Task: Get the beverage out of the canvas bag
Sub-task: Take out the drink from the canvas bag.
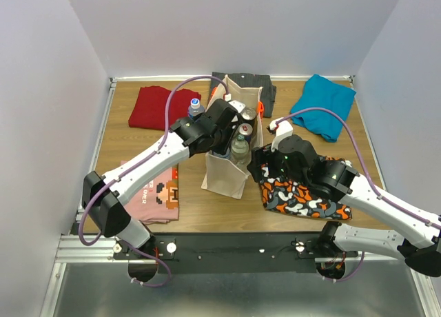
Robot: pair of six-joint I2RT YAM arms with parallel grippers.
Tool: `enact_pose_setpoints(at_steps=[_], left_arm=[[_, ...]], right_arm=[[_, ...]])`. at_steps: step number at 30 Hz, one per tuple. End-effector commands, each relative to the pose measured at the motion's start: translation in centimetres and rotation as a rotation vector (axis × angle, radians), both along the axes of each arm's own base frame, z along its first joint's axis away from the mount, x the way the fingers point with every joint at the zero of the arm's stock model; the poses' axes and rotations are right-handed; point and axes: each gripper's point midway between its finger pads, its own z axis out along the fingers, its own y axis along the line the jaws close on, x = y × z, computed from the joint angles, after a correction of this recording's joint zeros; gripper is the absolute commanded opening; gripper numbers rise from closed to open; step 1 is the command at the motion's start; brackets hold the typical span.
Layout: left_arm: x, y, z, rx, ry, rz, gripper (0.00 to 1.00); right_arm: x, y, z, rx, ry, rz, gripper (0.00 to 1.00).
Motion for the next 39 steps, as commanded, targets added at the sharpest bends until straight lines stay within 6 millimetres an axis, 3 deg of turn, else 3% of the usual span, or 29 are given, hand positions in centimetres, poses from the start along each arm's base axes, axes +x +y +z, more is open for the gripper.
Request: enact_pose_setpoints(at_steps=[1,18,39], left_arm=[[0.7,0.0,4.0,-0.036,-0.083,-0.003,0.00],[1.0,0.6,6.4,-0.031,-0.124,0.011,0.00],[0.4,0.6,11.1,-0.104,-0.170,-0.007,0.00]], right_arm=[[-0.2,-1.0,-0.5,-0.041,0.001,-0.020,1.00],[-0.2,-1.1,-0.1,-0.031,-0.011,-0.025,1.00],[0.3,-2.0,0.9,-0.026,-0.041,-0.075,1.00]])
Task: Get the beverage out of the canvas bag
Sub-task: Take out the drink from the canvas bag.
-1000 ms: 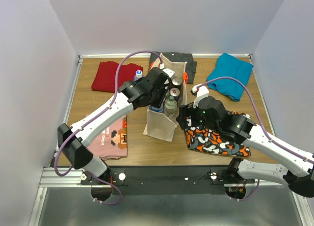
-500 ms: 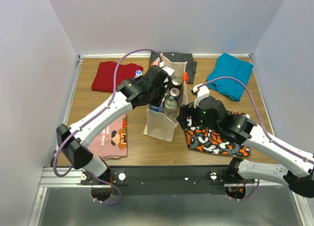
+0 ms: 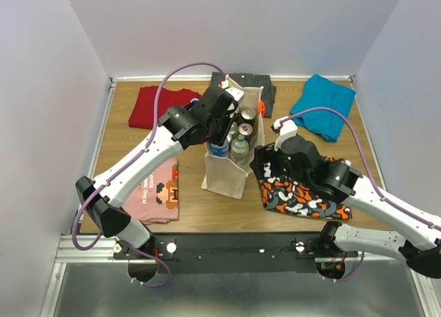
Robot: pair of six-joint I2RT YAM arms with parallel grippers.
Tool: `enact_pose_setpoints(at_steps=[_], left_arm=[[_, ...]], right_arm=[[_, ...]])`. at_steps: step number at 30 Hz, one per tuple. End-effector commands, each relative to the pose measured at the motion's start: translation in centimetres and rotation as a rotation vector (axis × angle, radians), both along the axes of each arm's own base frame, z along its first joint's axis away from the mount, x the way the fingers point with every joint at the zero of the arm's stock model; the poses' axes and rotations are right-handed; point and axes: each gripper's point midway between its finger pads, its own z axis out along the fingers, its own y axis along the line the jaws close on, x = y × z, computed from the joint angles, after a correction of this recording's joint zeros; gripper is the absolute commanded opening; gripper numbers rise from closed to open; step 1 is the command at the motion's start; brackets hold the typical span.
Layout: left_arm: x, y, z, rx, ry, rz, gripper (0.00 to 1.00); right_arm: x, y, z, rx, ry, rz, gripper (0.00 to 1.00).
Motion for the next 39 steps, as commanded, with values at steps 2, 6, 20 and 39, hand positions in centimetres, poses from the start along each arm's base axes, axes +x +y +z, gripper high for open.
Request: enact_pose_setpoints(at_steps=[2,6,20,39], left_arm=[[0.6,0.0,5.8,-0.095,-0.134,0.004,0.00],[0.4,0.2,7.2,-0.110,-0.150,-0.003,0.00],[-0.8,1.3,10.9,-0.189,-0.212,0.001,0.00],[-2.4,2.7,16.3,-0.326,-0.353,-0.016,0.00]], right_arm=[[0.0,-1.2,0.2,-0.026,-0.009,-0.042,1.00],[0.0,-1.2,0.2,-0.023,-0.005,-0.048,1.00],[0.6,-2.1,1.0,-0.021,-0.026,-0.116,1.00],[1.1,-3.4,2.3,0.004,-0.055,-0.210,1.00]])
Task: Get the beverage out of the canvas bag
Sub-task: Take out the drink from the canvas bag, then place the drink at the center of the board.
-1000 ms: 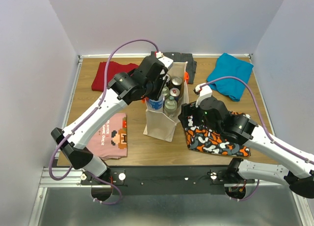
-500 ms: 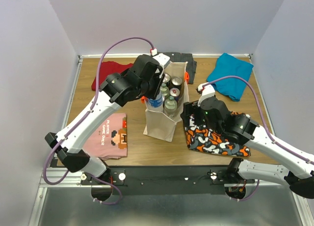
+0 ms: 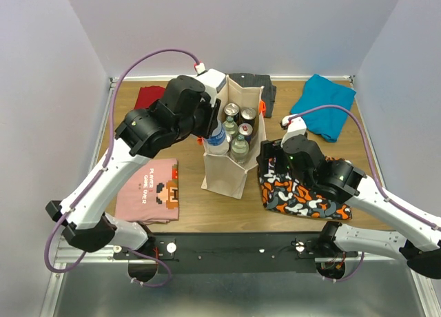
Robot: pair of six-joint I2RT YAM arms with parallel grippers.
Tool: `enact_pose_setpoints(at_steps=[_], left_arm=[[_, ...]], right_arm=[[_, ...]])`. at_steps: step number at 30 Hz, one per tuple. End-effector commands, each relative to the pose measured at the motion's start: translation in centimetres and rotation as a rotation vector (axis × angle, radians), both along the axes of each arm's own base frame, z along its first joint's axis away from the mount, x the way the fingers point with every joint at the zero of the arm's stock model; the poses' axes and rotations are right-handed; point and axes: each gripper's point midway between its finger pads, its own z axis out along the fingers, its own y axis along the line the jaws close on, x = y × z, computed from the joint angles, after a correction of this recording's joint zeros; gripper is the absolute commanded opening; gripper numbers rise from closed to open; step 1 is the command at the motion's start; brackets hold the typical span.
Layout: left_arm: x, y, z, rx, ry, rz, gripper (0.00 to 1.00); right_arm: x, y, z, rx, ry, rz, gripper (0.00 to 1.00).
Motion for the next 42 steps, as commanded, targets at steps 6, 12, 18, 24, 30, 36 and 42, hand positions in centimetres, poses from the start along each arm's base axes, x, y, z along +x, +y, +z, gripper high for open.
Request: enact_pose_setpoints(at_steps=[6,12,18,24,30,36,42], left_arm=[[-0.6,1.4,8.9,-0.215,-0.253,0.014,0.00],[-1.0,3.9,10.8,-0.262,-0.334,0.094,0.00],[-1.0,7.0,11.8,-0.258,-0.401,0.211,0.00],[-1.5,8.5,12.9,-0.279,-0.442,0.250,0.00],[-2.2,11.3,14.0,-0.315,-0.509,0.339,0.00],[-1.8,12.7,12.9,-0.254,-0.519,0.406,0.00],[-0.1,12.1,9.8,-0.158,-0.479,0.445,0.00]], right_arm=[[0.3,-1.1,1.5,0.015,-0.031,-0.067,1.00],[0.3,-1.1,1.6,0.013,-0.030,-0.069,1.00],[0.4,-0.8,1.5,0.015,-0.030,-0.062,1.00],[0.7,-0.2,1.3,0.010,-0.026,-0.051,1.00],[0.6,-0.1,1.2,0.013,-0.024,-0.050,1.00],[0.6,-0.2,1.0,0.008,-0.022,-0.051,1.00],[0.6,-0.1,1.1,0.010,-0.022,-0.047,1.00]])
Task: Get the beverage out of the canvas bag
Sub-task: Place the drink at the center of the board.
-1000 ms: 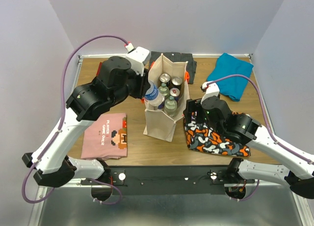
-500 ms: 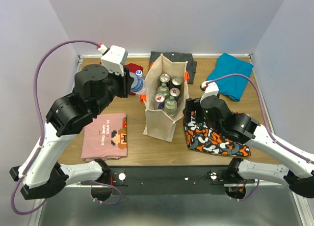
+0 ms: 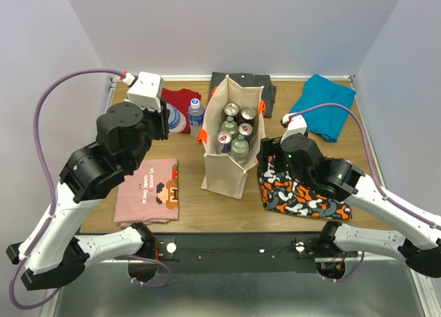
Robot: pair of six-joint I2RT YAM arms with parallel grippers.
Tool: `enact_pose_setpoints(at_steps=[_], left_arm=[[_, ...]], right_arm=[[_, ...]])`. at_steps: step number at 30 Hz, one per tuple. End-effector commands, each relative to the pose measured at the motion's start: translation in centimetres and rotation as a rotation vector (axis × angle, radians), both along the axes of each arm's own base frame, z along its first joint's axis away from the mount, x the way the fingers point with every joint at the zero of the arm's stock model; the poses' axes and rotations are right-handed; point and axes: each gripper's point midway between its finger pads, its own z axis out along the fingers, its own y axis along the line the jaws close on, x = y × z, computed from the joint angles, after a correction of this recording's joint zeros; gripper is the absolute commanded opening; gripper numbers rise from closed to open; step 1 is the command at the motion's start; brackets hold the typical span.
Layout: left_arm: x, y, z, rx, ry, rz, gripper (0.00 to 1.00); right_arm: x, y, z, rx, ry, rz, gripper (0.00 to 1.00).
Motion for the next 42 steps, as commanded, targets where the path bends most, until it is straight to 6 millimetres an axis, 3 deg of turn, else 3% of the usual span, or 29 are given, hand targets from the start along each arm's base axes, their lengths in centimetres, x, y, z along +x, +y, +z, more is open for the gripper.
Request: enact_pose_setpoints(at_steps=[1,8,17,27,42], left_arm=[[1.8,0.2,2.1,-0.062,-0.097,0.094,0.00],[4.2,-0.5,-1.5,-0.031,-0.012,0.106,0.00],[9.0,0.7,-6.0,-0.084,0.097,0.077,0.00],[14.0,-0.3,-10.6,-0.127,0.191,0.011,0.00],[18.1,-0.5,-15.6,-0.072,0.298,0.015,0.00]], right_arm=[[0.0,-0.1,0.7,0.008,-0.012,-0.011,1.00],[-0.1,-0.2,1.0,0.010,-0.014,-0.011,1.00],[-0.3,-0.6,1.2,0.019,-0.019,-0.018,1.00],[-0.4,-0.8,1.0,0.006,-0.021,-0.015,1.00],[-0.4,-1.3,0.9,0.002,-0.032,-0.028,1.00]])
